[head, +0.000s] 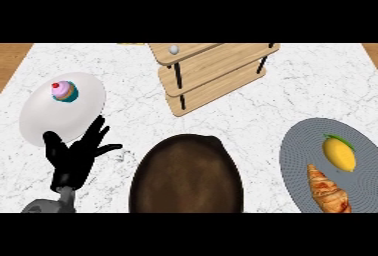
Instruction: Pick the lemon from the placemat and place it in the tiered shelf
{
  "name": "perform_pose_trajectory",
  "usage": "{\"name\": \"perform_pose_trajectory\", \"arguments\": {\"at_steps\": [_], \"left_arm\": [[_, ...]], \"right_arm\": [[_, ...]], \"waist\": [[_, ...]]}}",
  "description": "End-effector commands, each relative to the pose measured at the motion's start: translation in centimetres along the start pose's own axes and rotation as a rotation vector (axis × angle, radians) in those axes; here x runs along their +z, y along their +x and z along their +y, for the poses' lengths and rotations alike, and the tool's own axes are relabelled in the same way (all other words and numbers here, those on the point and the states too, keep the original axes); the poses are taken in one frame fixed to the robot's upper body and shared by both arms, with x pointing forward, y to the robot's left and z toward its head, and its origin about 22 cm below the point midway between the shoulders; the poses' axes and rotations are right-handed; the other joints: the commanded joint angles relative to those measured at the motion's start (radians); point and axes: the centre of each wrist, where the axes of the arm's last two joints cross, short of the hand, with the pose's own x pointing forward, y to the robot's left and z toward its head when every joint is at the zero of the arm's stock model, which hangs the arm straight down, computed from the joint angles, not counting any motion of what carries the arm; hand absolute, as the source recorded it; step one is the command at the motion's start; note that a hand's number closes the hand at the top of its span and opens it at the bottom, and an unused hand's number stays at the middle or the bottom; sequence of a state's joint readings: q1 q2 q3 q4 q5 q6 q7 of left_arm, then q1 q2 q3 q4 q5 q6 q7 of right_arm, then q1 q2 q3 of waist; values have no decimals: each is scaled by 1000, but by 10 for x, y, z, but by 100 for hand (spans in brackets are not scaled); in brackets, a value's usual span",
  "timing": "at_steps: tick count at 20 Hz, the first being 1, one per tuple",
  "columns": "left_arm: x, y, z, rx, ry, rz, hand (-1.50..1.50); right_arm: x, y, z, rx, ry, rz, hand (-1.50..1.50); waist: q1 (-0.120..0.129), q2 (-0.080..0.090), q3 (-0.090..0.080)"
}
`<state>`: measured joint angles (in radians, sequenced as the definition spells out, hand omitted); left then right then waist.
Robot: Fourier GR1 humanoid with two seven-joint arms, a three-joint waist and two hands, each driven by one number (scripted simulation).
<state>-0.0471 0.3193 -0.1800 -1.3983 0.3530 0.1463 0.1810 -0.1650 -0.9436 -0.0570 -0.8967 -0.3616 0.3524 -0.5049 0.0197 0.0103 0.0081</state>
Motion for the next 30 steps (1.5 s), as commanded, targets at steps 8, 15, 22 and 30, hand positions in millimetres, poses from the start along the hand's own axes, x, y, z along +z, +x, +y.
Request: {"name": "perform_pose_trajectory", "arguments": {"at_steps": [8, 15, 22, 30], "left_arm": [[-7, -6, 14, -29, 74, 87, 0], [12, -16, 12, -20, 90, 89, 0], [-7, -1, 29, -30, 92, 94, 0], [2, -25, 26, -26, 88, 90, 0]], "right_arm": [[1, 46, -62, 63, 393, -28, -150], [-35, 95, -39, 255, 446, 98, -150], [-64, 129, 37, 360, 345, 158, -150], [-56, 114, 80, 489, 399, 283, -150]], "waist": [[-12, -7, -7], [-15, -13, -9], [-26, -13, -11], [-20, -11, -9]]}}
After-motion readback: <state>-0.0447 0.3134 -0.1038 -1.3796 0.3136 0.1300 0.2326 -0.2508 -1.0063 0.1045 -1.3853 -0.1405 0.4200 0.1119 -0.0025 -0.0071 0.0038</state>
